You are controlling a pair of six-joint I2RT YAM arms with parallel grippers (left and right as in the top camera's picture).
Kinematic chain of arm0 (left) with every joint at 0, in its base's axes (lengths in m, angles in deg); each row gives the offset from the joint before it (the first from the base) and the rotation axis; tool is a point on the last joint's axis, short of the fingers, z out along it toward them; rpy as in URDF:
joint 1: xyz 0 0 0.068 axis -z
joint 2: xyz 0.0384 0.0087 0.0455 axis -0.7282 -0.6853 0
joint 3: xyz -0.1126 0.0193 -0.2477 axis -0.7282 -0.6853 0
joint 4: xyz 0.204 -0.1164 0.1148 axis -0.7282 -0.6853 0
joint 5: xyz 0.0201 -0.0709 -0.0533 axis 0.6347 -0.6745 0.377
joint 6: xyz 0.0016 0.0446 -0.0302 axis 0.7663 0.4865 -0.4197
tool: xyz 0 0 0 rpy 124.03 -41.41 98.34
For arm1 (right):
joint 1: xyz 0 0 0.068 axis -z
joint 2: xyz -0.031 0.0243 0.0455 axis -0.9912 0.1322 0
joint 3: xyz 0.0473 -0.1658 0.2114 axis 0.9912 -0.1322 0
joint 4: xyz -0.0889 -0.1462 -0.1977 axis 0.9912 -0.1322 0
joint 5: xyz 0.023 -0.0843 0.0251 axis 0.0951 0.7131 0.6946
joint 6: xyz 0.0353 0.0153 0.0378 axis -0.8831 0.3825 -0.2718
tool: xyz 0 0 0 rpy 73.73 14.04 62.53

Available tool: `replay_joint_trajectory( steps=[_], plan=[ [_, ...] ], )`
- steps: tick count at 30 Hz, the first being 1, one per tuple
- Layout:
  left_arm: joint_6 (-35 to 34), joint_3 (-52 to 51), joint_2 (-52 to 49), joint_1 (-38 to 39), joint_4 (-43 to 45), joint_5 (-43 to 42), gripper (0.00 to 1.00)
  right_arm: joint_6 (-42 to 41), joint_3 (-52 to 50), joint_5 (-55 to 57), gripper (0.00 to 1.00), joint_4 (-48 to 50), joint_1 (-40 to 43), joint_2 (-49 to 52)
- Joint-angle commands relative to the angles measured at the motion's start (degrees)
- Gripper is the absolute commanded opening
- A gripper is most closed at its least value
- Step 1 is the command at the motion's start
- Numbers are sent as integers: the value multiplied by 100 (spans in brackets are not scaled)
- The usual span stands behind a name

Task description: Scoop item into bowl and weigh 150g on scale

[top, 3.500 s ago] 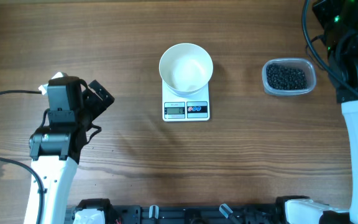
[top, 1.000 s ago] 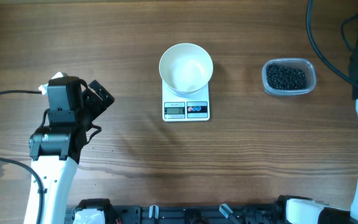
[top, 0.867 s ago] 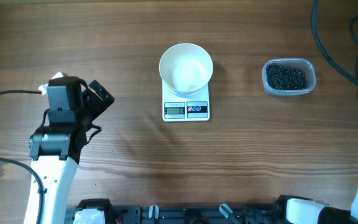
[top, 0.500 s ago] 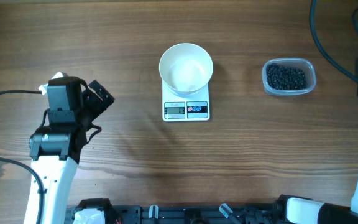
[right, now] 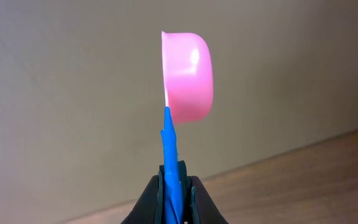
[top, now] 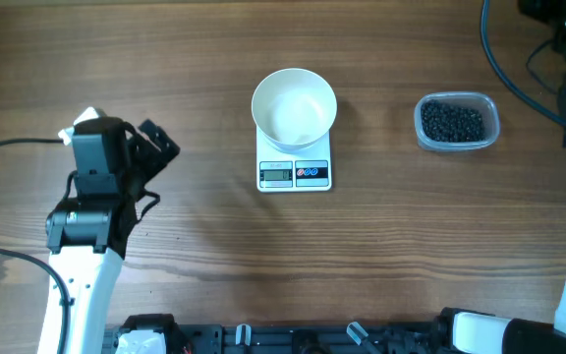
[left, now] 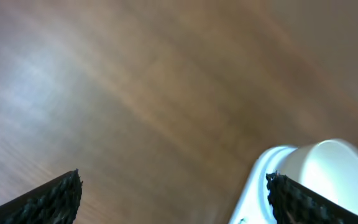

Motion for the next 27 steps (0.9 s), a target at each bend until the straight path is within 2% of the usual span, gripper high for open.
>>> replay_joint_trajectory(
  steps=[1,5,10,13,17,21,27],
  plan=[
    [184,17,-59,-26,319,-699,100,284,17,-286,4,-96,-46,24],
    [1602,17,-199,9,822,-2275,100,317,17,-782,4,-684,-46,24],
    [2446,20,-417,310,809,-2817,100,973,17,-1429,4,-1659,-46,24],
    [3139,20,-442,717,636,-2828,100,1504,17,-1587,4,-2339,-46,22],
    [3318,90,-428,1373,282,-2815,100,1814,17,-1585,4,-3040,-46,22],
    [3318,254,-426,2124,-72,-2341,100,2081,20,-1845,4,-3217,-46,22],
    [3318,302,-387,3442,-317,-144,100,2253,20,-2055,4,-3399,-44,22]
  ],
)
